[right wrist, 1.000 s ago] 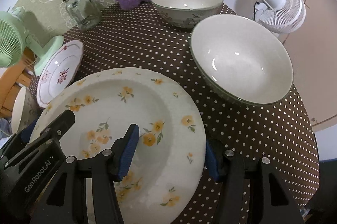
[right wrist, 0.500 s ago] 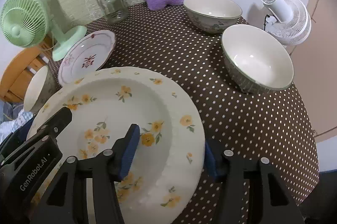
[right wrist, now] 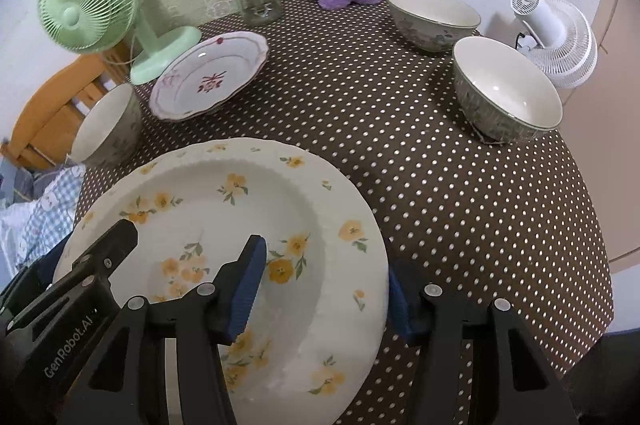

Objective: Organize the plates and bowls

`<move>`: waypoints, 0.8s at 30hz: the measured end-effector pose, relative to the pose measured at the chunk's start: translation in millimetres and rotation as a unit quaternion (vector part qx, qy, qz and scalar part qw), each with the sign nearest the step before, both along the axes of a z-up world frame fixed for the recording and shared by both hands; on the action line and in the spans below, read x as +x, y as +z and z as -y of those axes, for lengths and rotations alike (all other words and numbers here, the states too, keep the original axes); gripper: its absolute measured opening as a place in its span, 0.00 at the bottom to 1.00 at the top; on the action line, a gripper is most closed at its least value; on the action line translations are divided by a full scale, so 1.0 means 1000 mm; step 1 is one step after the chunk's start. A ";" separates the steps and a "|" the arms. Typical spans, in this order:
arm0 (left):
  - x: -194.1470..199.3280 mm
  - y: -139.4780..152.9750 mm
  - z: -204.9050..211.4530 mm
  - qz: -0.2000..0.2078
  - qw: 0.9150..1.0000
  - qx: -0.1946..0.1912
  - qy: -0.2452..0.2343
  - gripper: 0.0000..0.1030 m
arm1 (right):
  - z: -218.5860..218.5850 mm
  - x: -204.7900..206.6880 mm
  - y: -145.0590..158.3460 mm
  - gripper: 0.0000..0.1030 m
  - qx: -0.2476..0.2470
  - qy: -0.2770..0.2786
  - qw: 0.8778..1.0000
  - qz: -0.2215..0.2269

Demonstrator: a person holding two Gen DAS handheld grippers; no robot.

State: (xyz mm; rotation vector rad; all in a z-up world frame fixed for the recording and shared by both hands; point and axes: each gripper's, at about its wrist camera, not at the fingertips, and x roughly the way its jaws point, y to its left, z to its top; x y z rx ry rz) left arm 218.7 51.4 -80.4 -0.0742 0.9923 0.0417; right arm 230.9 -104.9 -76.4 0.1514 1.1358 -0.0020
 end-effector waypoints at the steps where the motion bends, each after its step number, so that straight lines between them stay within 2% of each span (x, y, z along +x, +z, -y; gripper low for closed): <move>1: -0.003 0.000 -0.002 0.000 1.000 0.001 0.000 0.60 | -0.001 -0.002 0.000 0.57 -0.001 0.002 1.000 0.000; 24: -0.046 -0.030 -0.030 -0.043 0.999 -0.011 0.003 0.60 | -0.034 -0.038 -0.014 0.57 -0.024 0.024 0.999 -0.010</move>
